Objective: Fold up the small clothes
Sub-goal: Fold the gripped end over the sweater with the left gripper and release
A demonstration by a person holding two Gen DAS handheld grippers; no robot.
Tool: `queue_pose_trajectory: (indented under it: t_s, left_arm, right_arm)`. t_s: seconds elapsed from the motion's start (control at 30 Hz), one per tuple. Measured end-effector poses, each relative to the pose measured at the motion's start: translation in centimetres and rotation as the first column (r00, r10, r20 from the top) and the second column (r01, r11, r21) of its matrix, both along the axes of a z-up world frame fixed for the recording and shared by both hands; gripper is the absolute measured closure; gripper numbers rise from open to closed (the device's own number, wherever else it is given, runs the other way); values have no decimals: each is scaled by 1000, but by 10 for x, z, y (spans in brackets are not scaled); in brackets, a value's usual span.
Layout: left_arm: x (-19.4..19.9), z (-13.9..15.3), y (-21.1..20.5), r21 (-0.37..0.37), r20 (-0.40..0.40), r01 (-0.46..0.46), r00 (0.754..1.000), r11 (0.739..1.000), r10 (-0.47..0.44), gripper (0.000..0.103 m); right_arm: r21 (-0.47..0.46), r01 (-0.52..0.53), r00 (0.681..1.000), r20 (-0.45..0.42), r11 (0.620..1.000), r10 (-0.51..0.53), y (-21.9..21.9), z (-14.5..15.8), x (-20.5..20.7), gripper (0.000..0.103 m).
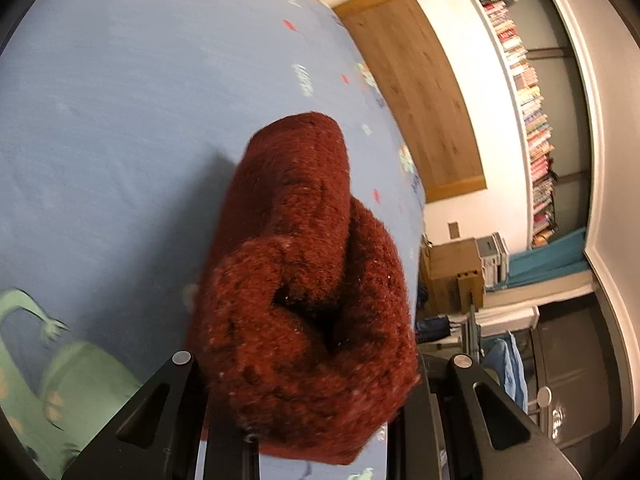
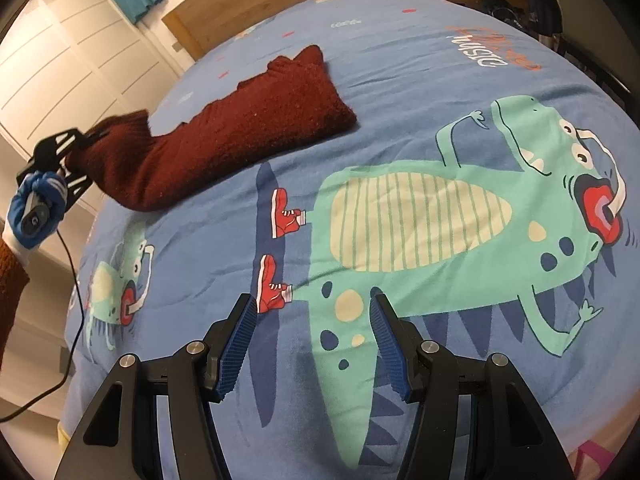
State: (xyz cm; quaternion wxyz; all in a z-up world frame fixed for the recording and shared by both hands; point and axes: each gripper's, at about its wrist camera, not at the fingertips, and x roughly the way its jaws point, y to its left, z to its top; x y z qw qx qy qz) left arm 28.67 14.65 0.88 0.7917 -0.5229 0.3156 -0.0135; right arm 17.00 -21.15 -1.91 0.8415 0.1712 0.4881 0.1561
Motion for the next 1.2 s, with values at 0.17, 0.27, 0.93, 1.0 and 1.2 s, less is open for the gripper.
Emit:
queue_pose_trajectory:
  t_s: [0.17,0.27,0.93,1.0,1.2]
  left_arm:
    - [22,16,-39,-20,40,71,997,997,-70,85]
    - [39,22,-71,-37,49,120,992,992,-118,85]
    - [70,-23,-297,445,-256,511,860,735,-442,85]
    - [69,-26,-304,462,-269,522,853,717,-448,85]
    - [67,-30,-311,433,-262,540,842,722,-472,74]
  right_arm:
    - [42,25,1000,8,999,-25,-13,0,-3,43]
    - [67,47,999,7,997,-48,-24,-1,-5,43]
    - [150,125,992,4,981,-127,-68,-7,-10,43]
    - [155,128,992,0,979,-130,-68,-9,-10,43]
    - [154,132,991,-7,979,-133,-70,-10,-10,43]
